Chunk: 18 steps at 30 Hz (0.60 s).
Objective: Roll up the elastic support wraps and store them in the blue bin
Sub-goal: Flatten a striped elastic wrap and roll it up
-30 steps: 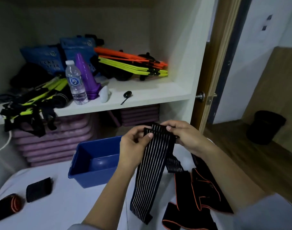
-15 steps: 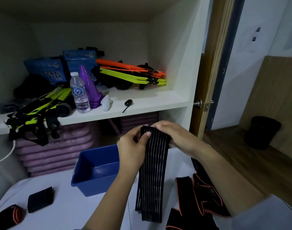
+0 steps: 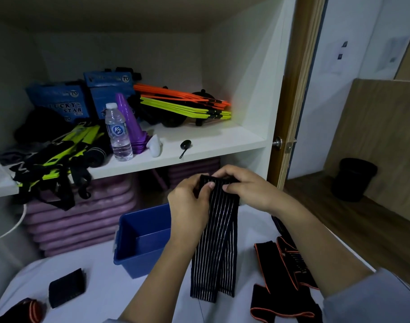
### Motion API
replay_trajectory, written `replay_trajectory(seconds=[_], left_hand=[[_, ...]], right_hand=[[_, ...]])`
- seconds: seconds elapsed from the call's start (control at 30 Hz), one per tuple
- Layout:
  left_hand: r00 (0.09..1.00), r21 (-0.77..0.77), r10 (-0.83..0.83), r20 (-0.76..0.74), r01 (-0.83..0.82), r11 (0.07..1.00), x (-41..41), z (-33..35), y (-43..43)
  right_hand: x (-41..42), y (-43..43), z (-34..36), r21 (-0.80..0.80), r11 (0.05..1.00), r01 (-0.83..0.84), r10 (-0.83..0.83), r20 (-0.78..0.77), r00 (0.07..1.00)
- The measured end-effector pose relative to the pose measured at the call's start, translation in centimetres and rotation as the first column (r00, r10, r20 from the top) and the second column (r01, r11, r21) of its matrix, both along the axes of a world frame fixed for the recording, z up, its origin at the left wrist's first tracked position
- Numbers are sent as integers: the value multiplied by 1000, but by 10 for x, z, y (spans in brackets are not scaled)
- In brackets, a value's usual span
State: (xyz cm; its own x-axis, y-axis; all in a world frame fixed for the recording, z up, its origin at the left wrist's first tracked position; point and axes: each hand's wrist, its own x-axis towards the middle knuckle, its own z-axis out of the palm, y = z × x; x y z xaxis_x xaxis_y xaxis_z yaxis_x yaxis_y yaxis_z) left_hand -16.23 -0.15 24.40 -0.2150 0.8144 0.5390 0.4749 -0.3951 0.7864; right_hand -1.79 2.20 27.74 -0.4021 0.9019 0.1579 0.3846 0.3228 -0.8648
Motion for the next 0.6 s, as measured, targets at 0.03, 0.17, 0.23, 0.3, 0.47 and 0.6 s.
replay_trajectory(seconds=[0.03,0.17,0.23,0.3,0.47,0.6], left_hand=[[1000,-10,-5,22,5,1000,-2,1,-1],[988,-54,22,152,-14,998,-14,3,-3],[986,-62,25,167,-15,998,-21,0,0],[975,-76,-57,215,74,994,-27,-5,3],[910,-30,-236,340,262,965,-27,-4,-8],[918,24,-279,282,284,958,-30,-4,-12]], right_hand=[[-2,-2,0,16,1000,5,-5,-17,1000],[-13,-12,-7,78,989,128,-106,-237,966],[-19,-17,-13,52,985,167,-139,-346,928],[-27,-20,-19,34,981,190,-165,-369,915],[-49,-28,-29,38,982,182,-157,-356,921],[-64,-34,-32,57,968,245,-213,-335,918]])
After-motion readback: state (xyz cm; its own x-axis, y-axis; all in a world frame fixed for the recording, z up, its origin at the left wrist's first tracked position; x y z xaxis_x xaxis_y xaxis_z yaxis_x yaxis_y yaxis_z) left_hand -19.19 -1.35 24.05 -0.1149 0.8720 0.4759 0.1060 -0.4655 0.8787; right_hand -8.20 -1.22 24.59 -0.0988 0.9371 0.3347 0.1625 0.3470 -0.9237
